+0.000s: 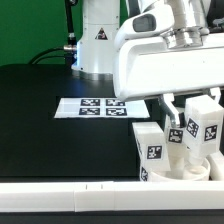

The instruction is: Assemble stool

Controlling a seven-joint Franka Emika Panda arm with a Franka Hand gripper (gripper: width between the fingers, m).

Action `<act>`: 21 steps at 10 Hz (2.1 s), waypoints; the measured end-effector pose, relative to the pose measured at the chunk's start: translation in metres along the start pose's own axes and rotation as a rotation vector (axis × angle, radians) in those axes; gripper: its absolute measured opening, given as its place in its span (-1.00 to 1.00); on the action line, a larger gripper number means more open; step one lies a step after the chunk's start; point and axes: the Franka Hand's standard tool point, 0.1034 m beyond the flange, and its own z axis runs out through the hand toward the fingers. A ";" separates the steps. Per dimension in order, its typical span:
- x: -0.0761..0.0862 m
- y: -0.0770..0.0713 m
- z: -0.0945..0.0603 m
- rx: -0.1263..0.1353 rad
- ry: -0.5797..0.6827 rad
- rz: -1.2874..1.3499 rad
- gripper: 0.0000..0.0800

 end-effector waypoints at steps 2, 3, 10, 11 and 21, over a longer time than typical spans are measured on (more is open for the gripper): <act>-0.005 -0.001 0.007 0.001 -0.004 0.003 -0.17; -0.005 0.000 0.008 0.001 -0.003 0.004 -0.17; -0.014 0.001 0.015 -0.005 0.005 0.008 -0.17; -0.014 0.001 0.015 -0.003 0.001 0.008 -0.17; 0.013 -0.025 0.001 0.062 -0.301 0.167 0.62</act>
Offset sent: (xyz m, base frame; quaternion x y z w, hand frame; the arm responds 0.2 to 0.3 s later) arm 0.0065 -0.0008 -0.0036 -0.0043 0.0061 0.0068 0.9999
